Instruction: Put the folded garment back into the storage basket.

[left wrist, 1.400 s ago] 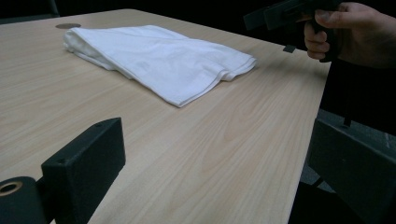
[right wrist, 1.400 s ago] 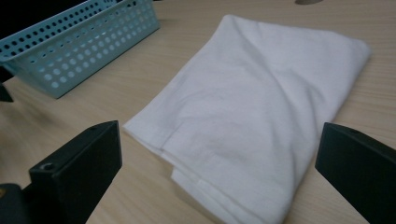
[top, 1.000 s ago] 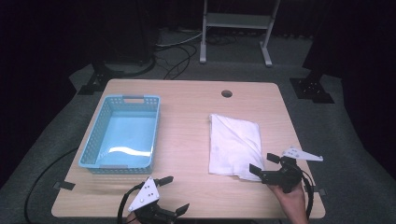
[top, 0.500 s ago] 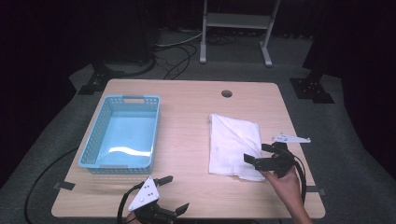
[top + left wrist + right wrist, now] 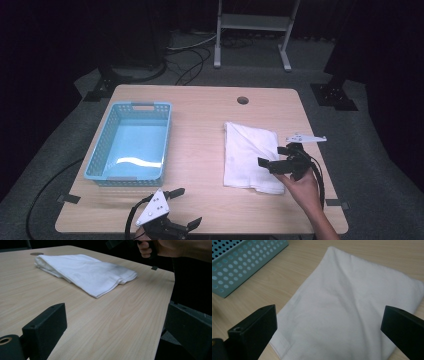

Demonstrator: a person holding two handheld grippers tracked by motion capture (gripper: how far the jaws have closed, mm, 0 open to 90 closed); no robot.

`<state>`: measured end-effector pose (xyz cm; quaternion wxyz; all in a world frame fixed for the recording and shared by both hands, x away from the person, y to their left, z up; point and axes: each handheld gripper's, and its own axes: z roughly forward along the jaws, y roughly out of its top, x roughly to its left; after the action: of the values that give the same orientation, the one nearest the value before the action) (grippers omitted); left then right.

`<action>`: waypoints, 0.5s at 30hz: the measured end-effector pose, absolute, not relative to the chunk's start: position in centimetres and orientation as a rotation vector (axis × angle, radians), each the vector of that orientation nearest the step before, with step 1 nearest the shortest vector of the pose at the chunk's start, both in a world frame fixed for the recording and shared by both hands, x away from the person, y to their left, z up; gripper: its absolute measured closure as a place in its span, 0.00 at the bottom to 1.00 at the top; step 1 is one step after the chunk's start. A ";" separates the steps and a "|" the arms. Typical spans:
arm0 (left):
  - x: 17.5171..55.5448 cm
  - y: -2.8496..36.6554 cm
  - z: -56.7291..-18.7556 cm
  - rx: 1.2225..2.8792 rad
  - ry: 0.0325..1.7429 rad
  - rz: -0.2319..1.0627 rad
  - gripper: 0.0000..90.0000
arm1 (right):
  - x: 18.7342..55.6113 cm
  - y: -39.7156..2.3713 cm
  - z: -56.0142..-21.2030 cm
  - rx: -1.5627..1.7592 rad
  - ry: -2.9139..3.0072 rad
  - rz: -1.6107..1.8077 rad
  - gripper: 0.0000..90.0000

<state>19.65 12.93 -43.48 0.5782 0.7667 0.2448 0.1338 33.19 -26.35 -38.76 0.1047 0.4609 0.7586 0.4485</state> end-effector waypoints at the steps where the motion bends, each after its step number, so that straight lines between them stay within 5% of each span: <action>1: 19.6 12.9 -43.5 1.796 0.572 0.313 0.05 | 33.3 -26.3 -38.6 1.349 2.237 1.323 0.00; 15: 19.7 12.9 -43.5 1.797 0.574 0.312 0.05 | 35.0 -25.2 -36.8 1.297 2.287 1.248 0.01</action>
<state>19.65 12.88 -43.50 0.5767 0.7678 0.2452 0.1334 35.01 -25.17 -36.83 0.1152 0.4427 0.7806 0.4260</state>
